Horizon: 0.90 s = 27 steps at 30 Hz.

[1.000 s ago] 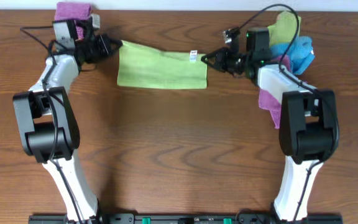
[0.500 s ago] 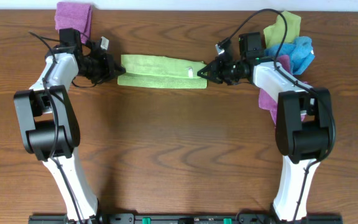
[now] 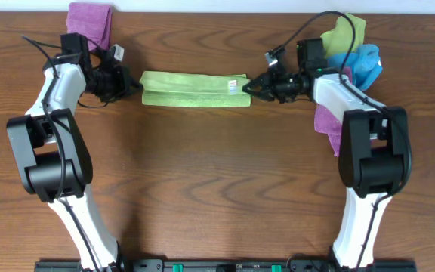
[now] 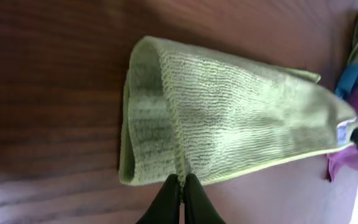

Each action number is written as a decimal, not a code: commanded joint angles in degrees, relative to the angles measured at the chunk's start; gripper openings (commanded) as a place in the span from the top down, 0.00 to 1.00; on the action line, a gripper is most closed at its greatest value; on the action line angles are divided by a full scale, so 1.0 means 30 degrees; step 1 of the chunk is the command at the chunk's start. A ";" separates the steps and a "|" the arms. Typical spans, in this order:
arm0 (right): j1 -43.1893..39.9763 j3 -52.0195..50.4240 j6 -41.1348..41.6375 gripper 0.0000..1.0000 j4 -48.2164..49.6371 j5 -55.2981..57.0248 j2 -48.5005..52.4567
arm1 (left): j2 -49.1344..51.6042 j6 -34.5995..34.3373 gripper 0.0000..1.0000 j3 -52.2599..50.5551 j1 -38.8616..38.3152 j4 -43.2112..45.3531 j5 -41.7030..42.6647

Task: Fold the cloth
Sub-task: 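Fold the bottom edge up over the top edge with both grippers, then press the folded strip's ends down with both grippers and release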

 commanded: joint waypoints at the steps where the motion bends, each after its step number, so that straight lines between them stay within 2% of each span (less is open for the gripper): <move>1: -0.0138 0.0459 -0.0291 0.99 -0.0168 -0.0204 -0.0182 | -0.0444 0.0882 0.94 0.0029 0.0015 -0.0546 -0.0699; 13: 0.0036 0.0459 -0.0714 0.98 -0.0670 0.1610 -0.0182 | -0.0408 0.1020 0.94 -0.0466 -0.0721 -0.0656 -0.1909; 14: 0.0036 0.0459 -0.0721 0.86 -0.0648 0.1647 -0.0182 | -0.0408 0.1027 0.94 -0.0466 -0.0750 -0.0612 -0.1909; 15: 0.0036 0.0459 -0.0721 0.53 -0.0590 0.1625 -0.0182 | -0.0408 0.1020 0.74 -0.0466 -0.0750 -0.0532 -0.1909; 16: 0.0029 0.0481 -0.0721 0.36 -0.0488 0.1406 -0.0204 | -0.0408 0.1013 0.51 -0.0459 -0.0743 -0.0408 -0.1894; 19: -0.0124 0.0634 -0.0729 0.29 0.0168 0.0277 -0.0372 | -0.0437 0.1005 0.50 0.0044 -0.0415 -0.0539 -0.1683; 20: -0.0233 0.0743 -0.0896 0.30 0.0393 -0.0029 -0.0474 | -0.0481 0.1005 0.46 0.0328 -0.0291 -0.0729 -0.1486; 21: -0.0350 0.0911 -0.1464 0.36 0.0583 -0.0546 -0.0685 | -0.0590 0.1020 0.34 0.0823 -0.0117 -0.1020 -0.1166; 22: -0.0364 0.1115 -0.1836 0.49 0.0539 -0.0590 -0.0903 | -0.0699 0.1035 0.33 0.1239 -0.0029 -0.1239 -0.0947; 23: -0.0364 0.1362 -0.2113 0.80 0.0546 -0.0561 -0.1202 | -0.0867 0.1260 0.41 0.1836 0.0015 -0.1457 -0.0685; 24: -0.0313 0.1552 -0.2171 0.98 0.0532 -0.0408 -0.1435 | -0.0962 0.1486 0.69 0.2171 0.0007 -0.1508 -0.0612; 25: -0.0160 0.1770 -0.2295 0.99 0.0401 0.0036 -0.1683 | -0.1056 0.1705 0.94 0.2455 -0.0131 -0.1479 -0.0612; 27: 0.0408 0.2200 -0.2980 0.99 -0.0350 0.2011 -0.2171 | -0.1151 0.2259 0.95 0.2739 -0.0699 -0.1413 -0.1122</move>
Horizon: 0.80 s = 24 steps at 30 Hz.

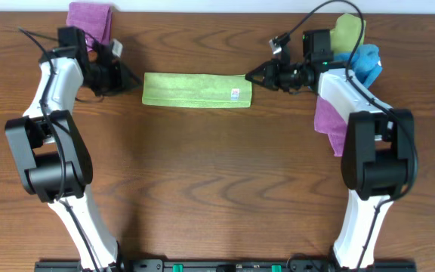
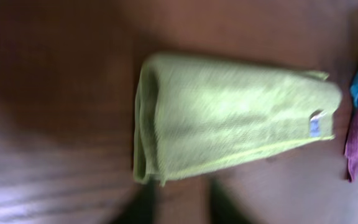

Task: Fold the cloth
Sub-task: 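Press the folded strip's ends down with both grippers and release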

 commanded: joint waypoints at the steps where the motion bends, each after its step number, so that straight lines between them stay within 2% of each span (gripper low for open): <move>1: 0.1020 0.1151 -0.1785 0.99 -0.1093 0.2943 -0.1537 | -0.0991 0.0969 0.94 0.0714 -0.1020 -0.0051 -0.0809; 7: 0.3570 0.1778 -0.2914 0.99 -0.4233 1.2043 -0.1530 | -0.0933 0.1173 0.94 0.0452 -0.3694 0.0124 -0.9107; 10: 0.4532 0.1770 -0.3075 0.99 -0.4648 1.5562 -0.1479 | -0.0882 0.1158 0.94 0.0233 -0.4634 0.0787 -1.1795; 13: 0.5056 0.1770 -0.3351 0.99 -0.4641 1.7143 -0.1188 | -0.0619 0.0947 0.94 0.0117 -0.4983 0.1661 -1.2276; 20: 0.5042 0.1770 -0.3337 0.99 -0.3985 1.6976 0.0000 | 0.0240 -0.0109 0.94 0.0117 -0.4991 0.1843 -1.1956; 24: 0.5034 0.1770 -0.3330 0.99 -0.3257 1.6589 0.0590 | 0.0823 -0.0561 0.94 0.0117 -0.4991 0.1902 -1.0768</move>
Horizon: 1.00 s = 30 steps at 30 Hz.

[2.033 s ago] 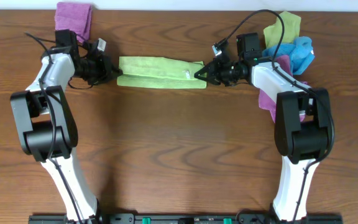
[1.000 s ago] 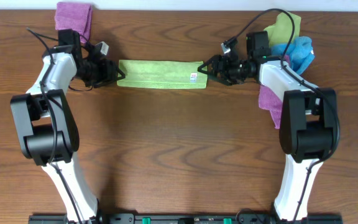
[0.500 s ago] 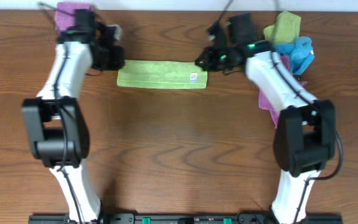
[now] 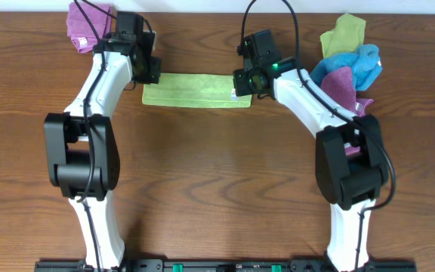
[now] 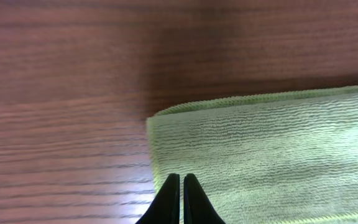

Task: Fold the cloth
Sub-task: 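Press the folded strip's ends down with both grippers and release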

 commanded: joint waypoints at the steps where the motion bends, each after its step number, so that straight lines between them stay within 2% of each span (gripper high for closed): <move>1: -0.0036 0.0131 -0.0270 0.99 0.0262 0.0029 0.0590 | 0.0794 -0.0619 0.94 -0.0248 0.0007 0.0058 0.0794; 18: -0.0015 0.0131 -0.0066 0.99 0.0226 -0.0860 0.2776 | 0.2725 -0.1064 0.94 -0.0248 0.0007 -0.1559 0.1290; 24: -0.0015 0.0131 -0.0066 0.99 -0.2412 -0.2572 0.2732 | 0.2739 -0.1049 0.94 -0.0248 0.0007 -0.4240 0.1297; 30: 0.0000 0.0138 -0.0066 0.99 -0.5078 -0.2616 0.2667 | 0.2739 -0.1049 0.94 -0.0248 0.0007 -0.6972 0.1180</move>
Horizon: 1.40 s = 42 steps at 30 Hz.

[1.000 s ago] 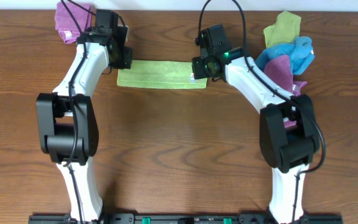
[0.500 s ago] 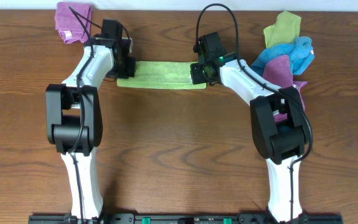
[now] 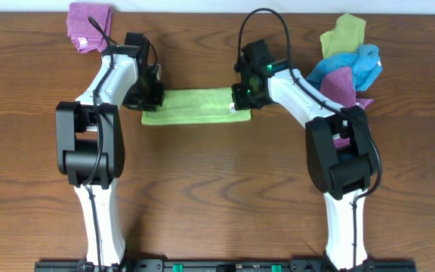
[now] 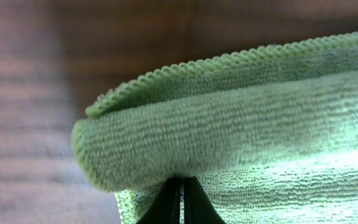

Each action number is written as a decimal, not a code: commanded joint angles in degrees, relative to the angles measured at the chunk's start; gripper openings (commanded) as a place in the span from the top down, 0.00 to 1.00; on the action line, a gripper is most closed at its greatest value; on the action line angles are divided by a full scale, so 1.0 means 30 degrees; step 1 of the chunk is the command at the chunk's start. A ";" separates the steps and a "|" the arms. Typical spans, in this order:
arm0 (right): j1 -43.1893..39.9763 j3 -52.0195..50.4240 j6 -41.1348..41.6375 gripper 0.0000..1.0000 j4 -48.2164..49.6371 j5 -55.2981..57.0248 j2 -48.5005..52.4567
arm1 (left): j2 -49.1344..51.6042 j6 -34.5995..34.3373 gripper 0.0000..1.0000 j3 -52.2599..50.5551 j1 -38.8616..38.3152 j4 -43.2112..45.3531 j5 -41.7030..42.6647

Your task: Fold the cloth

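Note:
The green cloth (image 3: 195, 106) lies as a long folded strip across the far middle of the table. My left gripper (image 3: 155, 97) is at its left end. In the left wrist view the gripper (image 4: 183, 186) is shut, and a rolled edge of the cloth (image 4: 229, 124) rises just ahead of the fingertips, with cloth pinched between them. My right gripper (image 3: 242, 97) sits over the cloth's right end, next to the small white label. The overhead view does not show how its jaws stand.
A purple cloth (image 3: 89, 17) lies at the far left corner. A pile of yellow-green, blue and purple cloths (image 3: 346, 53) sits at the far right. Both arms reach in from the sides toward the far edge of the table.
My left gripper was shut just above the flat far-left corner; now it is down in the cloth, whose edge is bunched up before it. Both grippers sit slightly nearer over the cloth's ends.
First both grippers were at the strip's two ends, the left one shut on its edge. Then both stood back from the cloth, which lay flat. Then both arms had come over its far corners. Now the left one pinches the raised left edge.

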 commanded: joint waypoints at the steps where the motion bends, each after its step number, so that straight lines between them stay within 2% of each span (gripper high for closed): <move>1: 0.0051 -0.0663 -0.0073 0.99 -0.1479 -0.0306 0.0707 | 0.0583 -0.0131 0.94 -0.0510 0.0007 -0.1013 -0.0226; 8: 0.0029 -0.0648 -0.0160 0.98 -0.2455 -0.1362 -0.0364 | 0.0583 -0.0138 0.94 -0.0510 0.0000 -0.0896 -0.0226; 10: 0.0000 -0.0619 -0.0160 0.74 -0.2528 -0.1610 -0.1253 | 0.0583 -0.0138 0.94 -0.0510 0.0000 -0.0889 -0.0226; 14: -0.0153 0.0095 -0.0350 0.57 -0.3483 -0.2863 -0.4109 | 0.0583 -0.0160 0.94 -0.0510 0.0007 -0.0852 -0.0219; 17: -0.0641 0.0721 -0.1464 0.41 -0.4954 -0.1545 -0.6900 | 0.0583 -0.0226 0.94 -0.0510 0.0000 -0.0772 -0.0146; 19: -0.1712 0.0678 -0.2324 0.34 -0.6084 -0.1486 -0.8845 | 0.0583 -0.0226 0.94 -0.0510 0.0007 -0.0780 -0.0146; 21: -0.3191 0.0393 -0.2936 0.34 -0.6834 -0.2419 -1.0091 | 0.0583 -0.0240 0.94 -0.0510 0.0007 -0.0772 -0.0073; 25: -0.7563 -0.2324 -0.4991 0.37 -0.6688 -0.7388 -1.1919 | 0.0583 -0.0546 0.94 -0.0510 0.0000 -0.0750 -0.0058; 27: -0.9581 -0.5238 -0.5668 0.39 -0.5187 -1.1460 -1.2371 | 0.0583 -0.0576 0.94 -0.0510 0.0000 -0.0692 0.0007; 30: -1.0207 -0.9318 -0.5377 0.40 -0.1494 -1.5511 -1.2269 | 0.0583 -0.0874 0.94 -0.0510 0.0000 -0.0452 0.0415; 32: -0.9639 -1.1402 -0.3730 0.37 0.1486 -1.6480 -1.2058 | 0.0583 -0.1013 0.94 -0.0510 0.0000 -0.0255 0.0787; 34: -0.8626 -1.3107 -0.1341 0.30 0.5450 -1.7245 -1.1460 | 0.0583 -0.1078 0.94 -0.0510 0.0000 -0.0095 0.1071; 39: -0.7235 -1.3668 0.1501 0.24 1.0433 -1.7588 -0.9092 | 0.0583 -0.1078 0.94 -0.0510 0.0000 -0.0058 0.1078; 42: -0.6761 -1.3668 0.2965 0.24 1.2422 -1.7850 -0.7570 | 0.0583 -0.1078 0.94 -0.0510 0.0000 0.0029 0.1086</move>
